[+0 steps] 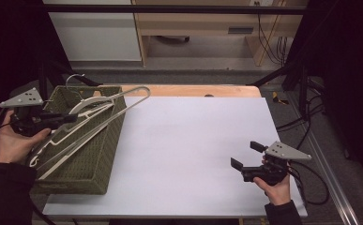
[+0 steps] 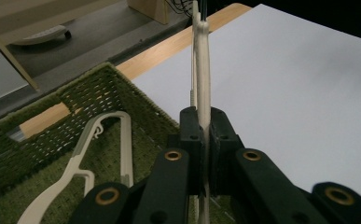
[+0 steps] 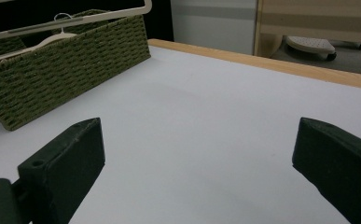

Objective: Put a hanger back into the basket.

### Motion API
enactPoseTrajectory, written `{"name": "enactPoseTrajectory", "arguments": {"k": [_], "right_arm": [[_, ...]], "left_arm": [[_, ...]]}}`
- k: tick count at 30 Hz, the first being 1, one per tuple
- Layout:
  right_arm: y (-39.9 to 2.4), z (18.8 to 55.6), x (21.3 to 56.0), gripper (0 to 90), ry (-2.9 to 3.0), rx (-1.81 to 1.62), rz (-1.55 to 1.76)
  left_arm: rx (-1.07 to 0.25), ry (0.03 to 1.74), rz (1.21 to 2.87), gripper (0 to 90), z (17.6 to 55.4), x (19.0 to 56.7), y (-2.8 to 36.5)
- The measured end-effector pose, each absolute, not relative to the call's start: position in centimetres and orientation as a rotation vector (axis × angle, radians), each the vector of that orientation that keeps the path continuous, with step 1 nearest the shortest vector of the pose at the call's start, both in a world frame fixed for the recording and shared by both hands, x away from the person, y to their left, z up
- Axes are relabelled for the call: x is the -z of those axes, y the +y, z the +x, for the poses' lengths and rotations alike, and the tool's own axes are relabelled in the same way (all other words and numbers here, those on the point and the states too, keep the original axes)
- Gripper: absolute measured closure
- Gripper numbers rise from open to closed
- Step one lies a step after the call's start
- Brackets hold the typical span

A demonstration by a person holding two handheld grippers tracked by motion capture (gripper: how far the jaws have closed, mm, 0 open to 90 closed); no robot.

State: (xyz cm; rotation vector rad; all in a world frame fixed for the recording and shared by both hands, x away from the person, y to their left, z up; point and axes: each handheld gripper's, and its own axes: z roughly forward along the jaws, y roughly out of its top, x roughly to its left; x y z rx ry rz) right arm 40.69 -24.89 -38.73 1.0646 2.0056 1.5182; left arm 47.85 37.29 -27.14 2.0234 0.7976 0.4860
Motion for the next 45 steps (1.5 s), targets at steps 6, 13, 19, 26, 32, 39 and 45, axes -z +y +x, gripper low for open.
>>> {"name": "enactPoseTrajectory", "arguments": {"k": [6, 13, 19, 26, 32, 39, 45], "right_arm": [[-25.1, 40.7, 38.7, 2.3, 1.994, -1.523, 1.070], [-25.2, 40.7, 38.7, 1.0, 1.984, -1.520, 1.071], [-25.2, 40.8, 38.8, 0.5, 1.982, -1.512, 1.086], [-25.1, 40.8, 38.9, 0.5, 1.986, -1.505, 1.081], [-25.1, 40.8, 38.9, 0.6, 1.989, -1.506, 1.085], [-25.0, 40.9, 39.0, 0.6, 2.000, -1.501, 1.082], [-25.0, 40.8, 39.0, 0.7, 1.995, -1.503, 1.086]], "left_arm": [[-0.505, 0.843, 2.000, 86.3, 48.1, 27.5, 39.6], [-0.515, 0.876, 1.977, 86.3, 48.4, 27.7, 41.4], [-0.528, 0.910, 1.973, 86.3, 48.4, 27.8, 42.6], [-0.543, 0.959, 1.961, 86.3, 48.2, 28.3, 44.2], [-0.551, 1.003, 1.947, 86.3, 48.3, 29.0, 45.1], [-0.559, 1.015, 1.998, 86.2, 49.0, 29.4, 44.4], [-0.549, 1.022, 2.018, 86.2, 49.7, 30.1, 43.5]]}}
